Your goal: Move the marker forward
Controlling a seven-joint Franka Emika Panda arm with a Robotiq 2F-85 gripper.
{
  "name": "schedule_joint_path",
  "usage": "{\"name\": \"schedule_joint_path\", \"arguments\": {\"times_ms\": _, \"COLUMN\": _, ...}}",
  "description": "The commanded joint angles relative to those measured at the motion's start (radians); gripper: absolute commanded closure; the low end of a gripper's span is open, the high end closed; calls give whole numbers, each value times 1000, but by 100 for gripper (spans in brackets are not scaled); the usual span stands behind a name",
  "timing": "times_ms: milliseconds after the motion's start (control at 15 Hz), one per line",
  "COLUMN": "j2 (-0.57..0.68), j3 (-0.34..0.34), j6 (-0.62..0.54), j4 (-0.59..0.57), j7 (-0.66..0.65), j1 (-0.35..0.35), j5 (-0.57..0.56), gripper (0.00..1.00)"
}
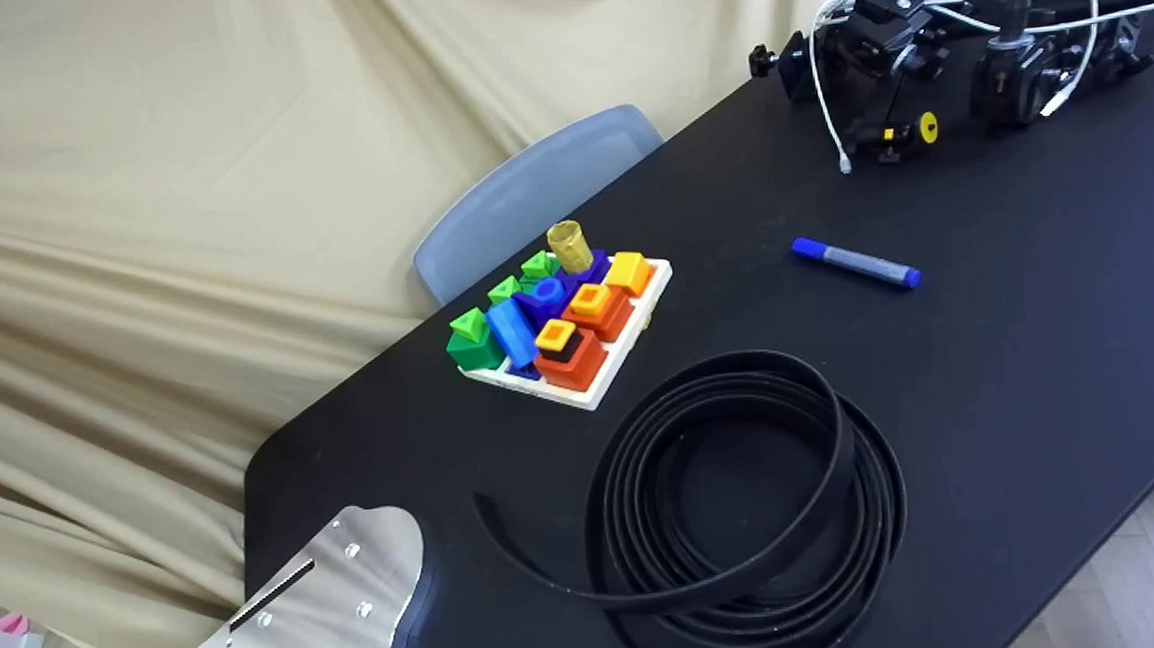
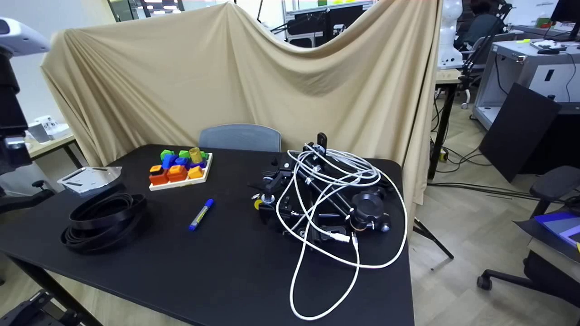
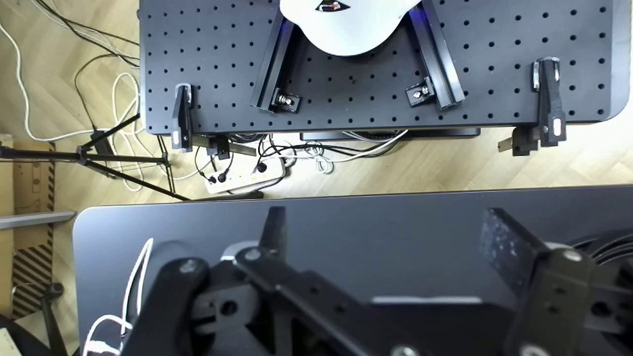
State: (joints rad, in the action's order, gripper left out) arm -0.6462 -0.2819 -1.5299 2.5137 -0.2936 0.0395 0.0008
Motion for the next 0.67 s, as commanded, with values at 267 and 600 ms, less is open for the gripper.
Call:
{"name": "schedule_joint_path", "arguments": {"times_ms": 267, "j2": 28, "j3": 51, "j6": -49, "j4": -9, "j7": -6, "j1": 3, "j5": -13, "gripper": 0}}
{"name": "schedule_joint_path", "arguments": {"times_ms": 600, "j2": 162, "j3": 141, "j6": -287, "j4": -28, "j7": 46, "j1": -54, "j5": -85, "gripper": 0}}
